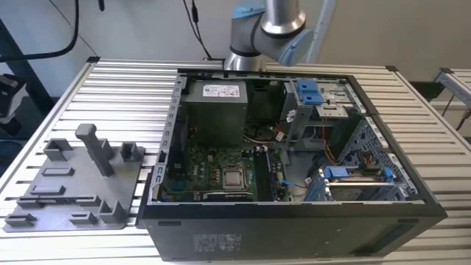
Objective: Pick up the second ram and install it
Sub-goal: 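Reach for the second ram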
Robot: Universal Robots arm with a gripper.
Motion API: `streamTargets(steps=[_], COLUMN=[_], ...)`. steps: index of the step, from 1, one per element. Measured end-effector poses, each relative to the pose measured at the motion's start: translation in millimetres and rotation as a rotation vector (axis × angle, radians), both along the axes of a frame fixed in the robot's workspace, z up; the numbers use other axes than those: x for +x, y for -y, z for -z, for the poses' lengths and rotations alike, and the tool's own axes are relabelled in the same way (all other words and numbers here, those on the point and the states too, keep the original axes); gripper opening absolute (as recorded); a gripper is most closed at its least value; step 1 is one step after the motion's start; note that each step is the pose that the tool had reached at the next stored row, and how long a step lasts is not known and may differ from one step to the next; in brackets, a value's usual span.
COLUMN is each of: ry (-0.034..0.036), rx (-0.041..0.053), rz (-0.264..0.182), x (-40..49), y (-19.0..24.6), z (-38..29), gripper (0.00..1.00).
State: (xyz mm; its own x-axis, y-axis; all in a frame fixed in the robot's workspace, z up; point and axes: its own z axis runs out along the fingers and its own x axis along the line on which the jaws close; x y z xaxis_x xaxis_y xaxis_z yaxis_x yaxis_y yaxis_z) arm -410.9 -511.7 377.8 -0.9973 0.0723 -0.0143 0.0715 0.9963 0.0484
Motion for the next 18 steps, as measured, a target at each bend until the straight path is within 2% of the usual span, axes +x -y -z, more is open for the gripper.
streamTargets(steps=[3,5,10,12,18], ry=[0.0,-0.0001,0.0,0.0003,-0.0094], rx=[0.0,-0.0001,0.0,0.0001,0.0], rz=[0.0,0.0,0.0,0.0,0.0], x=[-0.2,-0.3,-0.2,-0.2,-0.3], y=[10.0,12.0,12.0,10.8,10.6], z=[0.8,1.2,1.4,1.5,1.3], gripper=[0.11,0.11,0.11,0.11,0.11])
